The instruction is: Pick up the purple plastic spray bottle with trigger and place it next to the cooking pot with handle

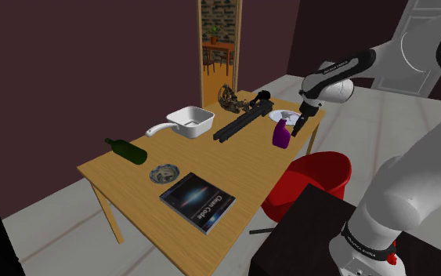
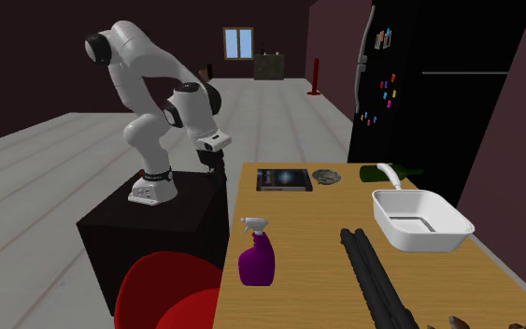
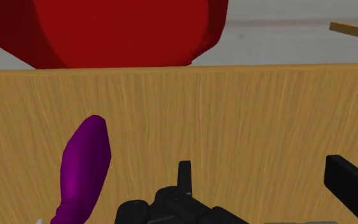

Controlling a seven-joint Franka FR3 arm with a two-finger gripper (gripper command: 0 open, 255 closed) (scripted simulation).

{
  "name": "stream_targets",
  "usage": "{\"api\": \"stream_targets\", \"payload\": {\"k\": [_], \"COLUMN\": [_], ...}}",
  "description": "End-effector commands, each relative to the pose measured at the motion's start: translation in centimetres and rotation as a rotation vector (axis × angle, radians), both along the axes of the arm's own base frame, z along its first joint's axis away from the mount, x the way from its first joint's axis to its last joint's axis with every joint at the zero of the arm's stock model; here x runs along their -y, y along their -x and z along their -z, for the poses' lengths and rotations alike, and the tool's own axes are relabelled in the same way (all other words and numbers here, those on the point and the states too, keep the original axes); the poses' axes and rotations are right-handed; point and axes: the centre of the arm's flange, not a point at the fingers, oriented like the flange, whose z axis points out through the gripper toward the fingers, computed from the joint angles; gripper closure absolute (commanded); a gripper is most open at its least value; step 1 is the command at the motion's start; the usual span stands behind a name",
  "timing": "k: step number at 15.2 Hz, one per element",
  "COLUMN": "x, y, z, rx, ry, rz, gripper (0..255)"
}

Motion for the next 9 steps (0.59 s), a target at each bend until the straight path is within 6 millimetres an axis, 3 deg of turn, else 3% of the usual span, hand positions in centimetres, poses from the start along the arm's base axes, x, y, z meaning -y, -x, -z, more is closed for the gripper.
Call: {"api": "stream_targets", "payload": {"k": [1, 9], "x": [2.3, 10.7], "y": [-0.5, -3.3], "z": [1.4, 6.5], "rx": [0.022, 0.104], "ry": [0.006, 0.015], "rz": [0.0, 0.005], "gripper": [0, 0]}}
